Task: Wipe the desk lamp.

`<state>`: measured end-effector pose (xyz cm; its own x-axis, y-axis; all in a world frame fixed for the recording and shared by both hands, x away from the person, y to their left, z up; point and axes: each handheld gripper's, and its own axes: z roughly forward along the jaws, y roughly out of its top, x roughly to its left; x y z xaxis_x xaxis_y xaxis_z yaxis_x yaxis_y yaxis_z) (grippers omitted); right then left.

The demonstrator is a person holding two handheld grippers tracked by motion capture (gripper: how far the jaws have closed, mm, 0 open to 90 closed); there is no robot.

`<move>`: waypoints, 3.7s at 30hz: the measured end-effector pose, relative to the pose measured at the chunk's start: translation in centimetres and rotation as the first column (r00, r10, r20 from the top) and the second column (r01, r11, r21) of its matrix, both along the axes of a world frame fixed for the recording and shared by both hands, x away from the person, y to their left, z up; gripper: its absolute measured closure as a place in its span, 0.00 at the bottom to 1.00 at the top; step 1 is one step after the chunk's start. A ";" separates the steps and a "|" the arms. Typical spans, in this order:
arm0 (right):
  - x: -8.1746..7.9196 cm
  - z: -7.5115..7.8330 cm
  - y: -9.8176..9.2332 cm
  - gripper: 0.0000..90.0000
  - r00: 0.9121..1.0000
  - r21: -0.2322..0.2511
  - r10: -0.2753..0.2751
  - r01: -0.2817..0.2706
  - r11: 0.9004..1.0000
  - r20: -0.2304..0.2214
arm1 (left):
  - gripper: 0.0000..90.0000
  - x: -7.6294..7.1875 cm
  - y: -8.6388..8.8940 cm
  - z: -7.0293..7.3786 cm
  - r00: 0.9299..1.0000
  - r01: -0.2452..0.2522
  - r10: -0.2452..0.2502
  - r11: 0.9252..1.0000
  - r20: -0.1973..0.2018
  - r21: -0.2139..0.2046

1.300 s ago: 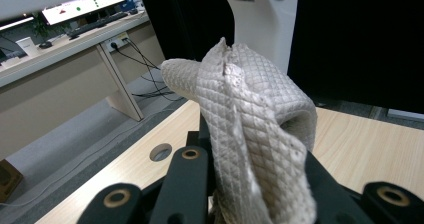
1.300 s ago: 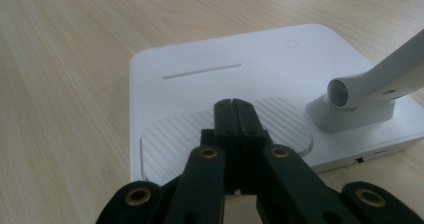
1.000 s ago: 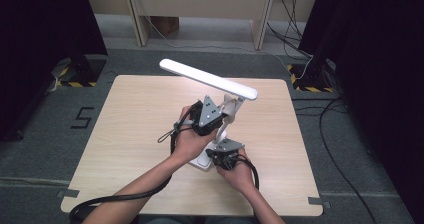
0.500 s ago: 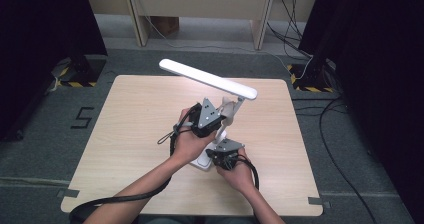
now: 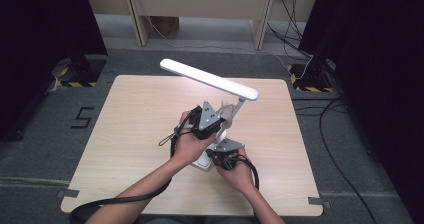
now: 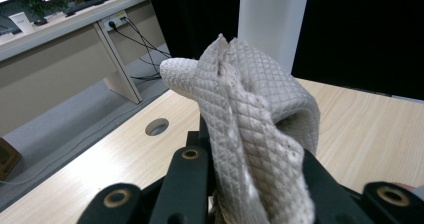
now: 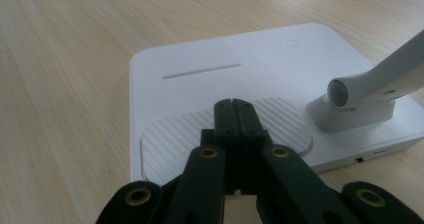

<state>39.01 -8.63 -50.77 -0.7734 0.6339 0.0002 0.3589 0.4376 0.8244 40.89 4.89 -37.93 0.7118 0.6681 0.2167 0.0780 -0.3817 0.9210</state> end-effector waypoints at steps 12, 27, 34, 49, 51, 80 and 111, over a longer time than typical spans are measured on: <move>0.0 0.0 0.0 1.00 1.000 0.001 -0.004 0.004 1.000 0.000 | 0.90 0.5 0.4 -1.4 1.000 -0.001 0.002 1.000 -0.028 0.009; 0.0 0.0 0.0 1.00 1.000 0.006 -0.002 0.002 1.000 -0.007 | 0.90 1.3 0.9 -4.0 0.997 -0.006 0.009 0.999 -0.071 0.034; 0.0 -0.1 0.0 1.00 1.000 0.010 0.000 0.001 1.000 -0.007 | 0.90 1.6 1.1 -5.8 0.994 -0.013 0.019 0.998 -0.110 0.055; 0.0 -0.1 0.1 1.00 1.000 0.015 0.000 0.000 1.000 -0.015 | 0.90 2.7 1.8 -9.5 0.975 0.021 0.007 0.992 -0.222 0.124; 0.0 -0.1 0.1 1.00 1.000 0.014 0.000 0.000 1.000 -0.015 | 0.90 2.9 1.9 -9.7 0.973 0.027 0.004 0.991 -0.231 0.131; -2.3 3.0 1.1 0.72 0.997 -0.015 0.018 -0.017 1.000 0.076 | 0.90 1.0 6.7 -6.9 0.980 -0.023 0.056 0.985 -0.189 0.172; -2.3 5.7 0.6 0.93 0.964 -0.043 -0.034 0.047 0.998 0.262 | 0.89 -2.0 6.6 -5.8 0.979 0.003 0.031 0.987 -0.204 0.162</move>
